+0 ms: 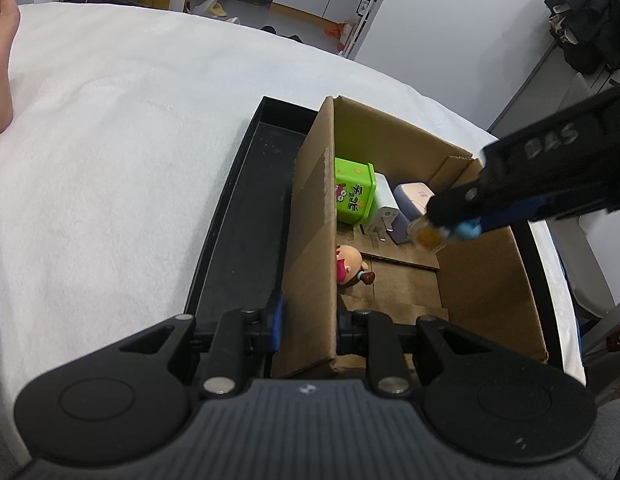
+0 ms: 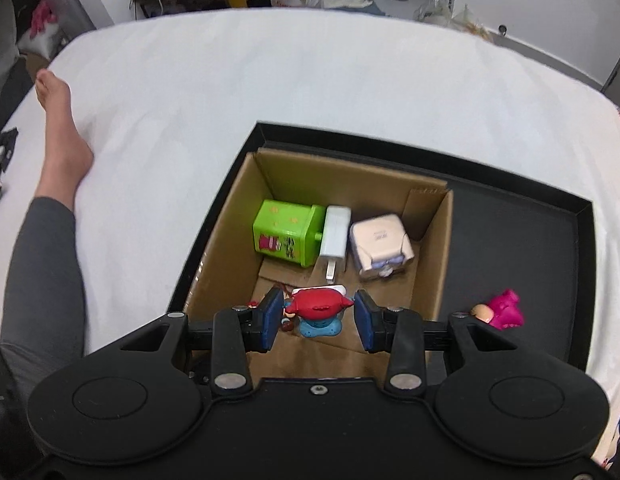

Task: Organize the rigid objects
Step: 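Carry the red crab figure over the cardboard box and lower it, then open the right gripper to release the red crab figure in the box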

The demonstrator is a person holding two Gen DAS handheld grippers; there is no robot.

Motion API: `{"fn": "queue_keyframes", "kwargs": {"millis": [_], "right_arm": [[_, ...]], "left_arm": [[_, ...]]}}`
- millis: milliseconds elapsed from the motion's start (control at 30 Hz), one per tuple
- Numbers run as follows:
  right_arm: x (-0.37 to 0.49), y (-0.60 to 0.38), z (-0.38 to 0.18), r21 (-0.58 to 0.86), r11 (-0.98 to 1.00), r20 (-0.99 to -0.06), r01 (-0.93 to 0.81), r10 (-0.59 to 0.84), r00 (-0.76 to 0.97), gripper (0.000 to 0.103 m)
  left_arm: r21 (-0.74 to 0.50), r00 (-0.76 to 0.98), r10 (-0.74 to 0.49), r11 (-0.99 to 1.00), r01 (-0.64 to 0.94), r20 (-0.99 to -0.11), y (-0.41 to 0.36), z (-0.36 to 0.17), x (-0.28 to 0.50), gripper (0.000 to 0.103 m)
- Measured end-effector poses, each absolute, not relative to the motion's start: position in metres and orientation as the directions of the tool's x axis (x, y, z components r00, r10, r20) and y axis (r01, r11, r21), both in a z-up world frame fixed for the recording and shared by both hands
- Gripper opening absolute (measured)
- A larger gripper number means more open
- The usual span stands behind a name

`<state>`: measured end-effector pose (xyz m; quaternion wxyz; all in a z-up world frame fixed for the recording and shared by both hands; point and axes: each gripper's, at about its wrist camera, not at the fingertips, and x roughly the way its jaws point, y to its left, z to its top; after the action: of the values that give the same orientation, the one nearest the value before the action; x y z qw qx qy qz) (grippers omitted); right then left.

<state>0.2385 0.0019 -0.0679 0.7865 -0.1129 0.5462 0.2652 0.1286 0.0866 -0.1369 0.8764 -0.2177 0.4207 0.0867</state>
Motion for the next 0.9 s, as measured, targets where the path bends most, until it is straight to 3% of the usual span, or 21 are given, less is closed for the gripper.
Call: {"fn": "queue_keyframes", "kwargs": {"millis": [567, 733, 900], "right_arm": [[0.252, 0.02, -0.115, 0.068, 0.844, -0.957, -0.531, 0.206, 0.204, 0.039], [0.251, 0.019, -0.111, 0.084, 0.849, -0.952, -0.521, 0.223, 0.21, 0.047], [0.251, 0.01, -0.093, 0.1, 0.853, -0.941, -0.512, 0.248, 0.229, 0.048]], "left_arm": [[-0.317, 0.63, -0.037, 0.886, -0.339, -0.776, 0.088, -0.136, 0.129, 0.021], [-0.311, 0.63, -0.033, 0.889, -0.336, -0.776, 0.086, -0.136, 0.129, 0.021], [-0.31, 0.63, -0.032, 0.889, -0.337, -0.776, 0.087, -0.136, 0.129, 0.021]]}}
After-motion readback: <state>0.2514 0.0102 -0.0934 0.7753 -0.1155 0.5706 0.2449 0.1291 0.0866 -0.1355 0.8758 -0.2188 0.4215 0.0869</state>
